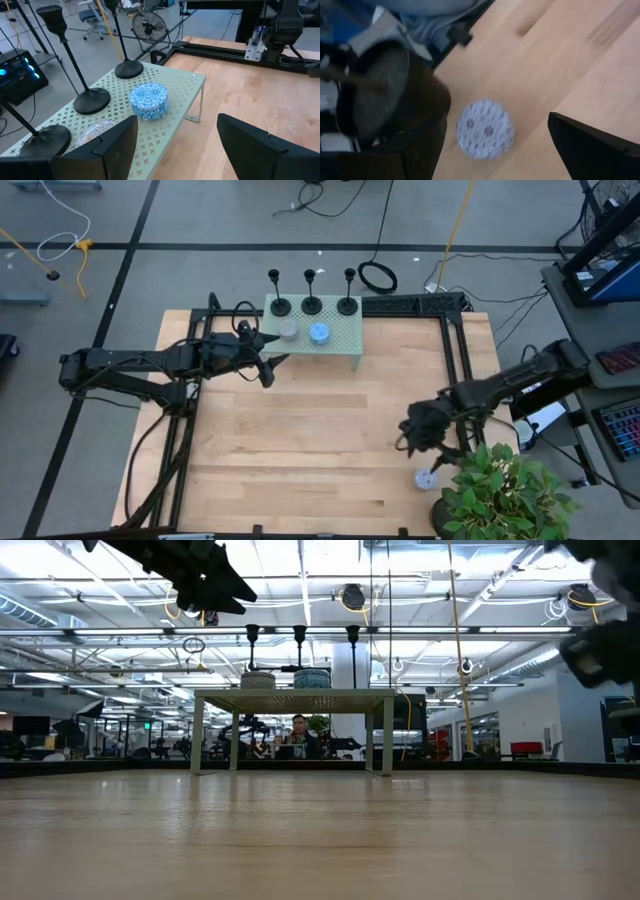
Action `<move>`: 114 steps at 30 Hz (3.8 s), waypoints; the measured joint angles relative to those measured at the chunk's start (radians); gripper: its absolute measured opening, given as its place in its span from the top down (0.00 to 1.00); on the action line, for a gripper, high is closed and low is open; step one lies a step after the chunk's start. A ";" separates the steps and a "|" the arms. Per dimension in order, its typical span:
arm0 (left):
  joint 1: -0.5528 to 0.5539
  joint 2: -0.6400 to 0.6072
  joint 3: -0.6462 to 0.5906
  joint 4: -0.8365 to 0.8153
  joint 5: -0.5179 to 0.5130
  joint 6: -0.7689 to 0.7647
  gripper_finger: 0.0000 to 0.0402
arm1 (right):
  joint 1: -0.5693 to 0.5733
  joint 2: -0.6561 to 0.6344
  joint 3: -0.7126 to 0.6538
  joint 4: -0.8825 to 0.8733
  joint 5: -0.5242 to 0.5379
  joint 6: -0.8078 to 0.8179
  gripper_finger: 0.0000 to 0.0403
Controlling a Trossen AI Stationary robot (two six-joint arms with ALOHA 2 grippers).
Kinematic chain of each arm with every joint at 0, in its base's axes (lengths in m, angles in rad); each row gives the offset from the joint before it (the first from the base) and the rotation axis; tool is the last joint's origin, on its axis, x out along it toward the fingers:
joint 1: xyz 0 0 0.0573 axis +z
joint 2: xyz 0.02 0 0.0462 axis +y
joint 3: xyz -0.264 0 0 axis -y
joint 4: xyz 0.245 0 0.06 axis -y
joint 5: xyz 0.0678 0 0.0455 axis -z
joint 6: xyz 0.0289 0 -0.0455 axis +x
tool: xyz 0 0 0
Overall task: Pick & Place candle stick holders
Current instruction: Put the white patterned scented candle on the shelf
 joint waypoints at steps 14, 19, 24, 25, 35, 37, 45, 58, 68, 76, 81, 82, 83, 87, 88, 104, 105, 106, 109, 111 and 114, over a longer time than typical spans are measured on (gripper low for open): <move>0.000 0.000 0.000 0.008 -0.003 -0.031 0.32 | 0.149 -0.184 -0.452 0.699 -0.003 -0.028 0.16; 0.000 0.000 0.000 0.008 -0.003 -0.051 0.32 | 0.206 -0.184 -0.539 0.892 0.067 -0.078 0.16; 0.000 0.000 0.000 0.008 -0.003 -0.067 0.32 | 0.251 -0.172 -0.560 0.907 0.242 -0.077 0.16; 0.000 0.000 0.000 0.008 -0.003 -0.067 0.32 | 0.261 -0.171 -0.560 0.917 0.243 -0.067 0.16; 0.000 0.000 0.000 0.008 -0.003 -0.065 0.32 | 0.382 -0.120 -0.563 0.946 0.295 -0.060 0.16; 0.000 0.000 0.000 0.008 -0.003 -0.065 0.32 | 0.396 -0.098 -0.563 0.946 0.336 -0.062 0.16; 0.000 0.000 0.000 0.008 -0.004 -0.065 0.32 | 0.436 0.021 -0.564 1.084 0.338 -0.131 0.16; 0.000 0.000 0.000 0.008 -0.004 -0.065 0.32 | 0.435 0.199 -0.565 1.146 0.477 -0.100 0.16; 0.000 0.000 0.000 0.008 -0.004 -0.064 0.32 | 0.433 0.241 -0.565 1.187 0.643 -0.133 0.16; 0.000 0.000 0.000 0.008 -0.004 -0.060 0.32 | 0.367 0.256 -0.565 1.192 0.853 -0.136 0.16; 0.000 0.000 0.000 0.008 -0.004 -0.044 0.32 | 0.261 0.255 -0.564 1.232 0.865 -0.166 0.16; 0.000 0.000 0.000 0.008 -0.004 -0.038 0.32 | 0.238 0.255 -0.564 1.241 0.865 -0.181 0.16; 0.000 0.000 0.000 0.008 -0.004 -0.033 0.32 | 0.215 0.255 -0.564 1.246 0.865 -0.192 0.16; 0.000 0.000 0.000 0.008 -0.004 -0.032 0.32 | 0.113 0.255 -0.560 1.272 0.865 -0.213 0.16; 0.000 0.000 0.000 0.008 -0.005 -0.032 0.32 | 0.084 0.255 -0.556 1.280 0.865 -0.210 0.16; 0.000 0.000 0.000 0.008 -0.004 -0.023 0.32 | -0.123 0.254 -0.512 1.576 0.861 0.095 0.16; 0.000 0.000 0.000 0.007 -0.004 -0.014 0.32 | -0.123 0.254 -0.511 1.587 0.861 0.095 0.16; 0.000 0.000 0.000 0.008 -0.004 -0.010 0.32 | -0.123 0.254 -0.511 1.590 0.863 0.089 0.16; 0.000 0.000 0.000 0.008 -0.004 -0.010 0.32 | -0.123 0.254 -0.511 1.590 0.924 0.031 0.16; 0.000 0.000 0.000 0.008 -0.004 -0.009 0.32 | -0.123 0.254 -0.511 1.582 0.992 0.019 0.16; 0.000 0.000 0.000 0.007 -0.004 -0.009 0.32 | -0.123 0.254 -0.511 1.582 1.089 0.028 0.16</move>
